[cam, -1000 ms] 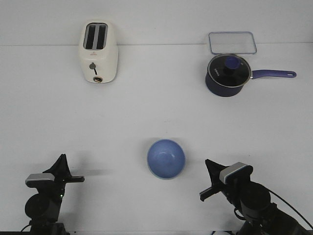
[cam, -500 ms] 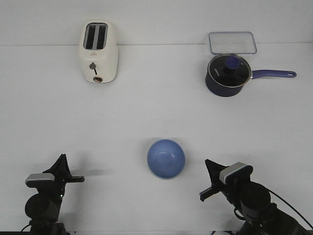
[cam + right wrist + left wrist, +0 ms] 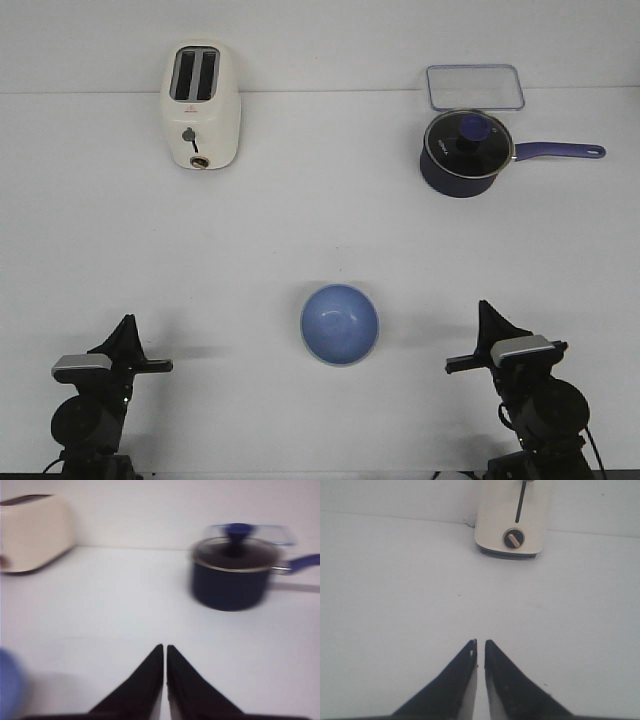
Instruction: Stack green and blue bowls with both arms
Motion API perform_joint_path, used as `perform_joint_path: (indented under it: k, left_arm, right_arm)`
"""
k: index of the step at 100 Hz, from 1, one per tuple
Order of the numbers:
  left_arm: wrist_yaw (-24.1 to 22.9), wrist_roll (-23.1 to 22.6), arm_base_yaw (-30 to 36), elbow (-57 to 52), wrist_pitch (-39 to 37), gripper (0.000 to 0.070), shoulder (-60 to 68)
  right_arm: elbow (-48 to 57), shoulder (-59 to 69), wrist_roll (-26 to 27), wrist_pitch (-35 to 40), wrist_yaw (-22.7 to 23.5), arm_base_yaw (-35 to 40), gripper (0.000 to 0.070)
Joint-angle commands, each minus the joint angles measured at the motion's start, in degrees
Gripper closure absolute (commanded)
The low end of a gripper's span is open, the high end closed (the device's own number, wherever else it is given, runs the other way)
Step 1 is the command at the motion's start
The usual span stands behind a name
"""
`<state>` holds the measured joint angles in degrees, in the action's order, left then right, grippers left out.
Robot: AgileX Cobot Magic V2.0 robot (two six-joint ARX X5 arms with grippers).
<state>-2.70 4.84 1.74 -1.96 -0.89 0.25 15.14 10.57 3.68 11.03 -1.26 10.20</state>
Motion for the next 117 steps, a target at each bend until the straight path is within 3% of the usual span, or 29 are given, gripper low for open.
perform_joint_path:
  k: [1,35,58,117]
  left_arm:
    - [0.2,-0.8,0.0,1.2,-0.8,0.0687,-0.1]
    - [0.2,-0.8,0.0,1.2,-0.8,0.0687,-0.1]
    - [0.2,-0.8,0.0,1.1,-0.9,0.0687,-0.1]
    - [0.2,-0.8,0.0,1.1,-0.9,0.0687,-0.1]
  right_arm:
    - [-4.0,-3.0,-2.0,-2.0,2.0,-4.2,0.0688]
    - [-14.5,-10.5,-1.2,-3.4,2.9,-8.5,0.0688]
    - [-14.4,-10.5,2.9,-4.7,2.8,-8.5,0.0688]
    - [-14.4,-10.5,2.9,-5.0,2.8,-8.5,0.0688]
